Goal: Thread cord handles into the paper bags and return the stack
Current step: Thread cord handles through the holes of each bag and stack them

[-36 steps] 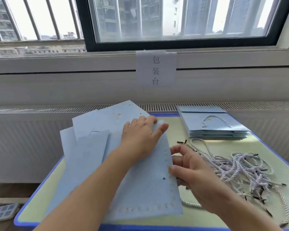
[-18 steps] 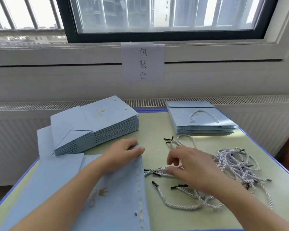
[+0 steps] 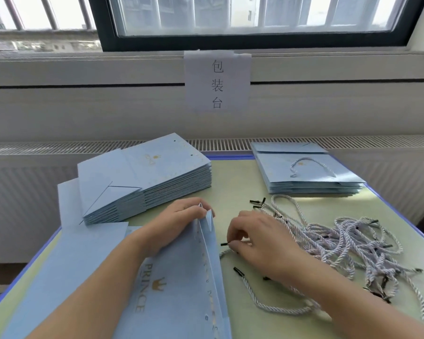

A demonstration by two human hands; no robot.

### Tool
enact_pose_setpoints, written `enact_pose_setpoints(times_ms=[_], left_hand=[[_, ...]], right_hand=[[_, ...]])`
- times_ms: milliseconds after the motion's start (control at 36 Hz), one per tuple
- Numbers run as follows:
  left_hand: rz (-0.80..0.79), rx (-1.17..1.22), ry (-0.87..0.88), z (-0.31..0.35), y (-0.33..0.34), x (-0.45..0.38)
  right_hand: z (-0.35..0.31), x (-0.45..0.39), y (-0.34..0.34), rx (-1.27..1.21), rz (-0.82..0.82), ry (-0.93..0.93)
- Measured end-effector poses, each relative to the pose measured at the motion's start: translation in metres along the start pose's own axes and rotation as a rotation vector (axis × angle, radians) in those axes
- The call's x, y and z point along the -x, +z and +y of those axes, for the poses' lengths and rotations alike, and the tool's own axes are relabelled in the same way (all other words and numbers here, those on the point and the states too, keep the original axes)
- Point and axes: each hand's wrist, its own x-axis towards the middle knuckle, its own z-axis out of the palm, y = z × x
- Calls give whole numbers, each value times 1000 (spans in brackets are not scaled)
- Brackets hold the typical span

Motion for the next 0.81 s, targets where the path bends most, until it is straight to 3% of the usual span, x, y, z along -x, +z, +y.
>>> enact_pose_setpoints(times_ms=[194,250,500,806], left_hand=[[-22,61,-20,3,-1,2],[-1,60,-21,3,-1,2],[-94,255,-102,2,-10,6],[-149,405,-80,3,-10,7]], right_hand=[[2,1,-17,-749,81,194],[1,1,-16,-815,108,211],[-10,-8,-1,-529,-18,221],[-9,-29,-6,-198,-134,206]])
